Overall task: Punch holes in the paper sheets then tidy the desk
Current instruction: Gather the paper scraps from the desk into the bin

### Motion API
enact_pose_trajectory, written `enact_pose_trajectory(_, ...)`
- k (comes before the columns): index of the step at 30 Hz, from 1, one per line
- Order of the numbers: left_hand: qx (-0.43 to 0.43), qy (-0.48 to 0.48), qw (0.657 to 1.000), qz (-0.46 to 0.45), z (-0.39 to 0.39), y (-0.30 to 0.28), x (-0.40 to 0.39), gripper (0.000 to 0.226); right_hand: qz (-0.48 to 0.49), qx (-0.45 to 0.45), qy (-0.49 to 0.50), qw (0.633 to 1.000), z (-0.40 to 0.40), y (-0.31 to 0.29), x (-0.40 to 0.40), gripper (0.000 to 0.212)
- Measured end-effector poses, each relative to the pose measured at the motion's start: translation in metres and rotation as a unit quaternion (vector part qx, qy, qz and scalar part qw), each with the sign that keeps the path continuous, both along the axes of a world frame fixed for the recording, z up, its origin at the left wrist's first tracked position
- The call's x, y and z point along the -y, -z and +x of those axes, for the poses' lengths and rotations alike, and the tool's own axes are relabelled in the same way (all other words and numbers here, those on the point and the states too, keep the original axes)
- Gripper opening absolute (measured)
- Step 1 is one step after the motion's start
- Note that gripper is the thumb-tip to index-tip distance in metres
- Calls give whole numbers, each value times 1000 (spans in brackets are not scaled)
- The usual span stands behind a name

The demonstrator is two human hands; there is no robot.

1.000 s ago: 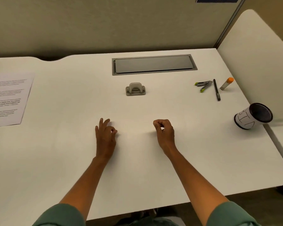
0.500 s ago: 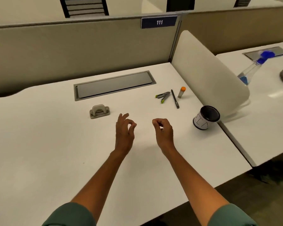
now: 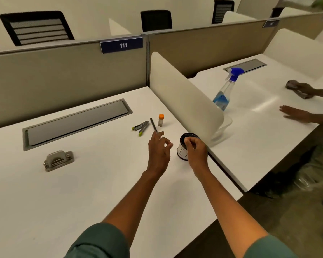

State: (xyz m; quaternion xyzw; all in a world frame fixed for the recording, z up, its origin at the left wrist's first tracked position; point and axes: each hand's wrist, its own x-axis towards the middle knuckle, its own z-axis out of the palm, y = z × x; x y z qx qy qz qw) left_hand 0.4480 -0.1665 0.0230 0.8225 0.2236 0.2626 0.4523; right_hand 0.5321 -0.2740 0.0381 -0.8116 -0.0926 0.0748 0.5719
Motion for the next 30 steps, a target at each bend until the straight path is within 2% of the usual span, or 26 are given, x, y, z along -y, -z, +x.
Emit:
enact_pose_trajectory(5,3,16,1000,9,46,2,13,6,-45,28,6,999,43,6,21,15)
enact_pose_trajectory(10,-31,22,999,35,83,8,10,8,-98,37,-42,994,77,12,24,11)
enact_pose_trajectory(18,-94,46,990,93,106,27,7,17,-215,143,-137,956,93,22,16,21)
enact_pose_trajectory(21,-104,60,987,110,109,28,6,19,-224,159,-129,953,94,26,16,24)
enact_pose_trajectory(23,-94,58,988,110,109,26,5,18,-231,163,-123,951,95,27,17,19)
enact_pose_trajectory(27,-43,44,995,78,104,25,1,3,-208,194,-109,953,94,22,18,8)
enact_pose_trajectory(30,-17,33,996,75,97,21,-4,20,-158,206,-92,961,88,17,19,11)
